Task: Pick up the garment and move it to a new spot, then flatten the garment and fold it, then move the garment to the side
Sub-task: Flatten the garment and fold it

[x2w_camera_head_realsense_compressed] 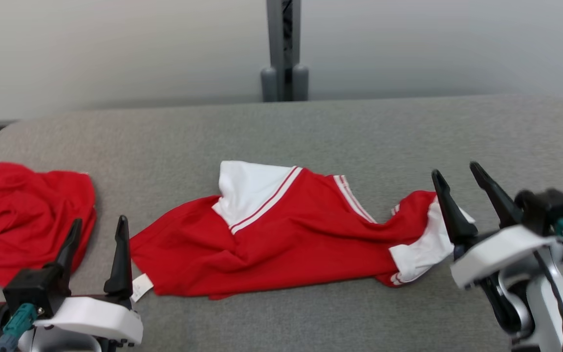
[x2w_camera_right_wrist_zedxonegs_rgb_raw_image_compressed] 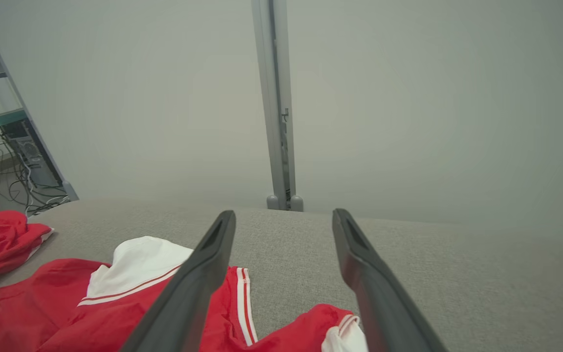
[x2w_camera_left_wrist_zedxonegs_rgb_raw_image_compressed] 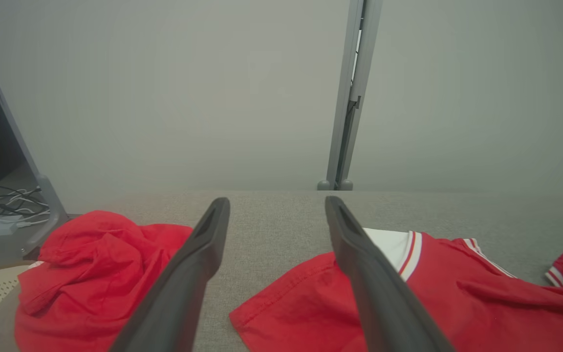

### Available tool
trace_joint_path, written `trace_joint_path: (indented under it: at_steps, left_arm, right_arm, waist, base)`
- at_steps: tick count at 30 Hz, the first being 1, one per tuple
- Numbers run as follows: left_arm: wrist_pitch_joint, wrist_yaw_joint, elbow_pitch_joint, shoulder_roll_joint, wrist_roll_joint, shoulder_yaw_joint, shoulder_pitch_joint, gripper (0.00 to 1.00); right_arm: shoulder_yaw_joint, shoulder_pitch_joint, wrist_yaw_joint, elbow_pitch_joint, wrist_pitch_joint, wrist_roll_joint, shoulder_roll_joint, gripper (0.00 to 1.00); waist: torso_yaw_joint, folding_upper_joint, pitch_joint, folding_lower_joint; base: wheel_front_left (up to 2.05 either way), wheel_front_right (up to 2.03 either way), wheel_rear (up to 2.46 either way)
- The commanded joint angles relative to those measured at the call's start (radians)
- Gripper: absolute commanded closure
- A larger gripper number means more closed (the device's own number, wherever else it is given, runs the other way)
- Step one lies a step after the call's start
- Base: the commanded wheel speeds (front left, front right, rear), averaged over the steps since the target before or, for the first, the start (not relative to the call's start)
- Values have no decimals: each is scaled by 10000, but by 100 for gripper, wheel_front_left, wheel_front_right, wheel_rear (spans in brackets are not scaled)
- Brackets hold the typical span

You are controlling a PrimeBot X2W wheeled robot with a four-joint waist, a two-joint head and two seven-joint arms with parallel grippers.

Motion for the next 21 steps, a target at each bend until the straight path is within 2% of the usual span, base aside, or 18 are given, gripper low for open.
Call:
trace_joint_path:
  at_steps: [1,5,12,15,16,21]
  left_arm:
    - [-81,-30,-19,-48,-13,5,-332,0]
    - [-253,-230,102,-293,-44,-141,-721,0]
    - [-596,-679,762,-877,-90,-569,-1717,0]
    - [-798,-961,1168,-1185,-152,-772,-2181,0]
    - [-798,-961,1168,-1185,-152,-772,-2181,0]
    - [-1146,-1399,1910,-1688,-253,-1019,-2878,0]
  right_arm:
    - [296,-707,19,447,77,259,-259,0]
    - [1382,-2453,19,1797,294,902,-659,0]
    - [3718,-5222,19,4024,1870,2367,-1484,0]
    - [4858,-6146,12,4605,2718,3084,-1927,0]
    - [4858,-6146,12,4605,2718,3084,-1927,0]
    - [6199,-7278,12,5395,3219,3879,-2451,0]
  waist:
    - [626,0,626,0]
    - [1341,0,1277,0]
    - [2645,0,2380,0]
    - [3180,0,2800,0]
    - [3180,0,2800,0]
    - [3848,0,3326,0]
  base:
    - [0,0,0]
    - [0,0,0]
    - [0,0,0]
    - [0,0,0]
    - [0,0,0]
    - [0,0,0]
